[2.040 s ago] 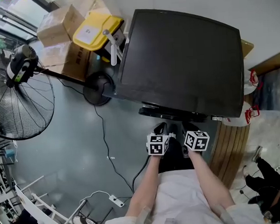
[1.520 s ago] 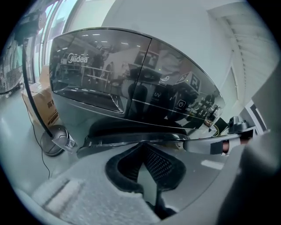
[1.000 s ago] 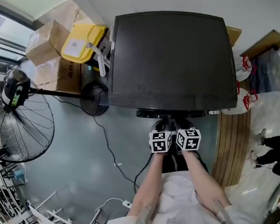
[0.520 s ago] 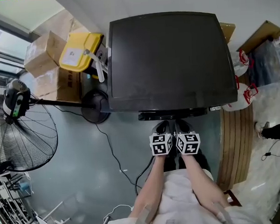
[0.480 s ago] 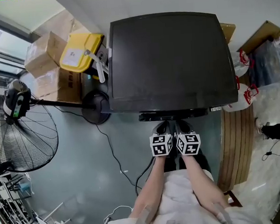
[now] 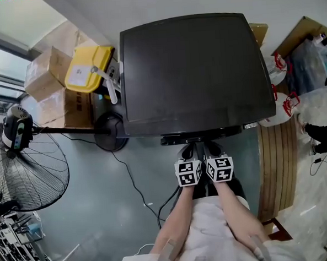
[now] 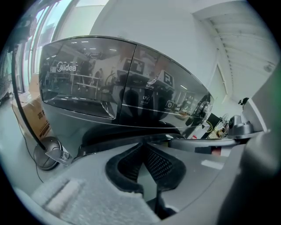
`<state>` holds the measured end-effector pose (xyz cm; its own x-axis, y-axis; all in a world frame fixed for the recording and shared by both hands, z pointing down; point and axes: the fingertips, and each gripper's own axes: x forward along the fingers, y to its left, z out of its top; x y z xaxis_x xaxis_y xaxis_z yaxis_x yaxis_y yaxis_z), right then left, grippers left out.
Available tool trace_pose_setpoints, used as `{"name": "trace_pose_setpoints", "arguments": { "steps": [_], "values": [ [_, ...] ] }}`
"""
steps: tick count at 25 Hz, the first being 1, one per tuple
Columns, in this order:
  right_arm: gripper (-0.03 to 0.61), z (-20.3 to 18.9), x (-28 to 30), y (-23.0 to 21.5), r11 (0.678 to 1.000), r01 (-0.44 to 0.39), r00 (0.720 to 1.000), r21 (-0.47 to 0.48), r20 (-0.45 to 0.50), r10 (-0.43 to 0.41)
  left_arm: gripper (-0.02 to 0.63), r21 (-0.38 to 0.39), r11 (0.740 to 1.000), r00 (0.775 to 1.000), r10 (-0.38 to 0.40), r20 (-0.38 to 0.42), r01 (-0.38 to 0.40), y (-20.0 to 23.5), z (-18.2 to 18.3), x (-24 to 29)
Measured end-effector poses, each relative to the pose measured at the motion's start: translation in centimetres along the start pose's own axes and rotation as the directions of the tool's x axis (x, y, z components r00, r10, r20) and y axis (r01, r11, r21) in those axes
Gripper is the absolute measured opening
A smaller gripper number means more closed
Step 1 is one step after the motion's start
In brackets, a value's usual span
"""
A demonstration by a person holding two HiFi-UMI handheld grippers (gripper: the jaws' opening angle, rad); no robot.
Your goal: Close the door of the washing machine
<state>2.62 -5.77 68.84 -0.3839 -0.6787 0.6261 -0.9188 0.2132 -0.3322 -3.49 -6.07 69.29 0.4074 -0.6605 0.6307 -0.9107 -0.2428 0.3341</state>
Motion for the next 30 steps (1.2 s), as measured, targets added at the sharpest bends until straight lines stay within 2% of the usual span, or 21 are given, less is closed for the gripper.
{"name": "trace_pose_setpoints", "arguments": {
  "steps": [6,14,30],
  "values": [
    [0.003,0.1,0.1,-0.1,1.0,0.01,1.0,-0.006,0.013,-0.01,0.005,0.006,0.999,0.999,-0.047,-0.016,0.047,0.0,0.2,0.1],
    [0.003,0.4,0.2,-0.3,1.0,0.015,1.0,-0.023,0.016,-0.014,0.006,0.026,0.999,0.998,-0.038,-0.05,0.039,-0.1,0.5,0.5],
    [0.003,0.8,0.8,-0.1,0.999,-0.017,1.0,-0.038,-0.025,0.016,0.008,-0.03,1.0,0.999,-0.008,-0.041,0.007,0.3,1.2,0.8]
  ]
}}
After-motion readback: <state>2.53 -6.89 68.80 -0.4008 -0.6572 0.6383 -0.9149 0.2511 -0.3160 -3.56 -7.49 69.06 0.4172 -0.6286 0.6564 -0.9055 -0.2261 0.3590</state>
